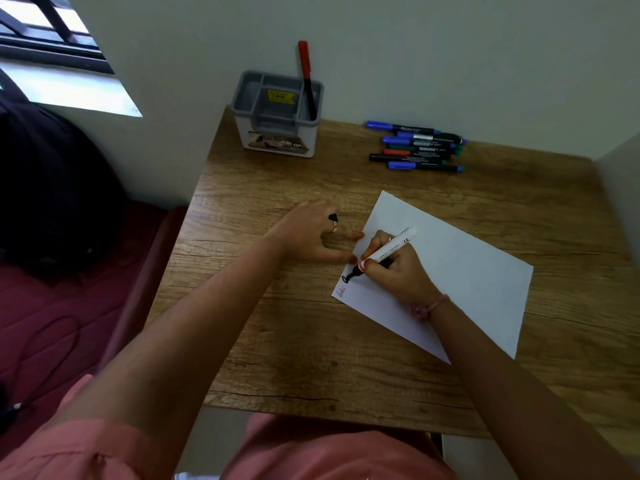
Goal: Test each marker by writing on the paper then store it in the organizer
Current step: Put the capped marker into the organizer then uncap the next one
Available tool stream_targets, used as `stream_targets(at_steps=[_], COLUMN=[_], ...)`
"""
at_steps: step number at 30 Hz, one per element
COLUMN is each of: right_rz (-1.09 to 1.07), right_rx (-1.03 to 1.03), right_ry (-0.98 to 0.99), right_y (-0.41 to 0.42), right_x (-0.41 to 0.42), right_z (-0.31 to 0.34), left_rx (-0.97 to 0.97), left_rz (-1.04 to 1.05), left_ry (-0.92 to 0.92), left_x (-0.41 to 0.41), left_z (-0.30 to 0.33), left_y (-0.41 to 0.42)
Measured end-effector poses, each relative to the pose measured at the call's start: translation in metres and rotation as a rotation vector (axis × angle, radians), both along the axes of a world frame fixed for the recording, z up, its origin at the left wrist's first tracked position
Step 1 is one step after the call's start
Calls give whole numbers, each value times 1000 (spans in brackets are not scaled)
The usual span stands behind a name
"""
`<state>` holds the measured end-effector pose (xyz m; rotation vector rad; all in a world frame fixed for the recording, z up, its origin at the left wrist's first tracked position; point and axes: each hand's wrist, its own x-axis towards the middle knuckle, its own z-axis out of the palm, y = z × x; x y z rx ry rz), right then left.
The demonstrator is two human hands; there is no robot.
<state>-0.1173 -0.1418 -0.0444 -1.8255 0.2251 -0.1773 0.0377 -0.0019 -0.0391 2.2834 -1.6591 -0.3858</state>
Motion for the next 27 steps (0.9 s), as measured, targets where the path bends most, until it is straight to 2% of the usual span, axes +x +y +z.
stream_targets(at_steps=[4, 13, 27], right_rz=[-57, -9, -55], right_rx=[-13, -1, 16], right_ry=[-52, -31, -43], right_y=[0, -2, 0], right_x=[1, 1, 3], right_z=[1, 0, 3], left_rx=[-8, -17, -56], left_rz=[-7, -2, -13], left_ry=[0, -7, -10], left_x=[1, 2, 3], left_z=[1, -3, -6], left_y=[0, -1, -1])
